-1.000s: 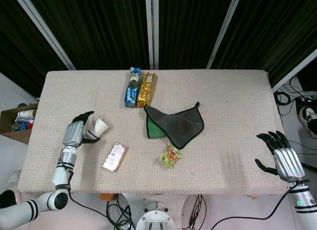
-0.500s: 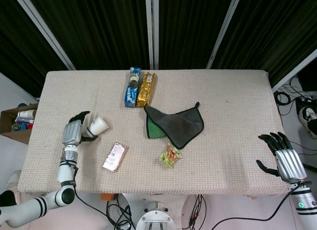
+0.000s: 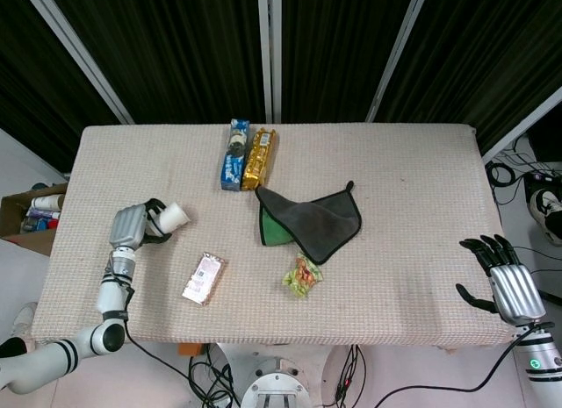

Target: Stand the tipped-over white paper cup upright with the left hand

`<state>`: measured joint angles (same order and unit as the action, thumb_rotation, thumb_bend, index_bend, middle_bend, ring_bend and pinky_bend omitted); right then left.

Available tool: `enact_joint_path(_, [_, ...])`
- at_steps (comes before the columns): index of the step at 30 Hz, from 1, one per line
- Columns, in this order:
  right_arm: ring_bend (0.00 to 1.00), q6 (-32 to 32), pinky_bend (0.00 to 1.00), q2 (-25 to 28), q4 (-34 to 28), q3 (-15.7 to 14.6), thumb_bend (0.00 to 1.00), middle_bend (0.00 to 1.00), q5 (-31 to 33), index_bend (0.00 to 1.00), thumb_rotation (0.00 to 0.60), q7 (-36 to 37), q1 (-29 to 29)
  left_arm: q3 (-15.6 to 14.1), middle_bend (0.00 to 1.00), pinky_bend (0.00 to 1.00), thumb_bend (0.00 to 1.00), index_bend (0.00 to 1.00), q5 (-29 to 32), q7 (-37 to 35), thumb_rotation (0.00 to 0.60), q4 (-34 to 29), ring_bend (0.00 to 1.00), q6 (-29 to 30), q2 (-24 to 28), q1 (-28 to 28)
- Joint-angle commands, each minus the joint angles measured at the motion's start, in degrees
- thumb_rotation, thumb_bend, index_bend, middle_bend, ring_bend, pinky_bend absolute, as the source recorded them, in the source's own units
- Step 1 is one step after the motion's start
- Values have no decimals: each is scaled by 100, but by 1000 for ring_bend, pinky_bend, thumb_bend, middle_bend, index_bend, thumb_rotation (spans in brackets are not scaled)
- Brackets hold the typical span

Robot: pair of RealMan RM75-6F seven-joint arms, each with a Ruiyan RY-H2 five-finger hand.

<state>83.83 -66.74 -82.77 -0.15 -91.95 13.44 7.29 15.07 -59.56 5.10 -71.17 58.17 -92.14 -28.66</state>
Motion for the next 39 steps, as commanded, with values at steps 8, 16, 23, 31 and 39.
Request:
enact_joint_path(8, [75, -71, 109, -69, 54, -7, 192, 213, 17, 197, 600, 18, 16, -654, 499, 428, 330, 489, -872, 3198, 600, -1187, 460, 90, 1460, -579])
enact_joint_path(16, [75, -98, 109, -55, 23, -7, 192, 213, 42, 197, 600, -23, 13, -987, 482, 377, 326, 465, -105, 5923, 600, -1619, 421, -281, 1282, -1185])
enact_joint_path(23, [75, -119, 109, -62, 49, -9, 192, 213, 93, 197, 600, 7, -11, -1114, 418, 300, 325, 408, 1172, 7651, 600, -1750, 328, -260, 1053, -1821])
enact_joint_path(31, [75, -120, 109, -97, 127, -8, 191, 213, 120, 197, 600, 77, -33, -1441, 298, 246, 324, 310, 1967, 8525, 600, -1743, 227, -234, 853, -2424])
enact_joint_path(39, [75, -101, 108, -90, 150, 10, 192, 217, 125, 197, 600, 102, -43, -1526, 107, 207, 324, 87, 2250, 8295, 600, -2188, 106, 100, 999, -2588])
